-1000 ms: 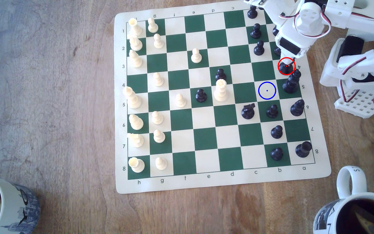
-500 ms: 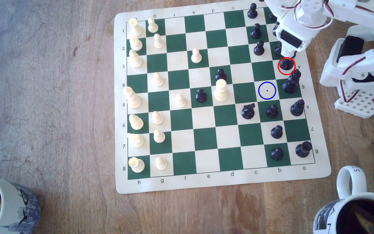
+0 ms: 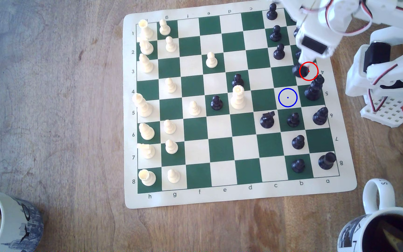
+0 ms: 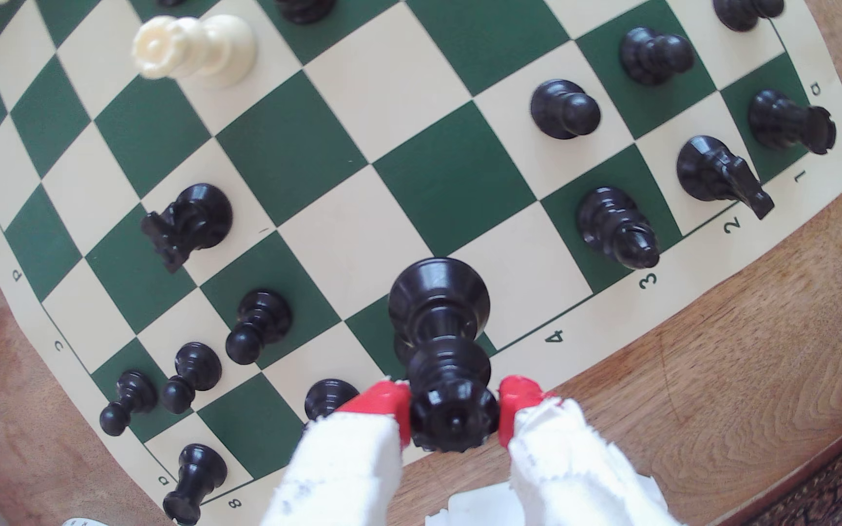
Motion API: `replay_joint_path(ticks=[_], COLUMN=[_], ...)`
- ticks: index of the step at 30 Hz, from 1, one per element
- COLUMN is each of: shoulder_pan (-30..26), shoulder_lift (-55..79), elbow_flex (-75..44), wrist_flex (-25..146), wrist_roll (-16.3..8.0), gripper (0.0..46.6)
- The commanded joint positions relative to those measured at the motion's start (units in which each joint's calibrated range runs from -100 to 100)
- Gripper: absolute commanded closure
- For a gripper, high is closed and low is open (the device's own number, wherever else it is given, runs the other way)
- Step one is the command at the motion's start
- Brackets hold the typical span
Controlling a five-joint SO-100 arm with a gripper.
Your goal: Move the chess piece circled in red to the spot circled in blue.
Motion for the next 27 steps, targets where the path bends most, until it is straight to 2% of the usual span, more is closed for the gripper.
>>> replay_joint_path(ticks=[1, 6, 14, 27], shoulder_pan=[-3.7, -6.3, -6.9, -9.5], shoulder_lift=[-2.3, 0.8, 6.1, 9.8], elbow_flex=[-1.6, -1.3, 4.1, 6.6], wrist_flex=[-2.7, -5.2, -10.3, -13.9], wrist_roll=[0.0, 0.0, 0.7, 0.3], gripper=[46.4, 46.4, 46.4, 46.4])
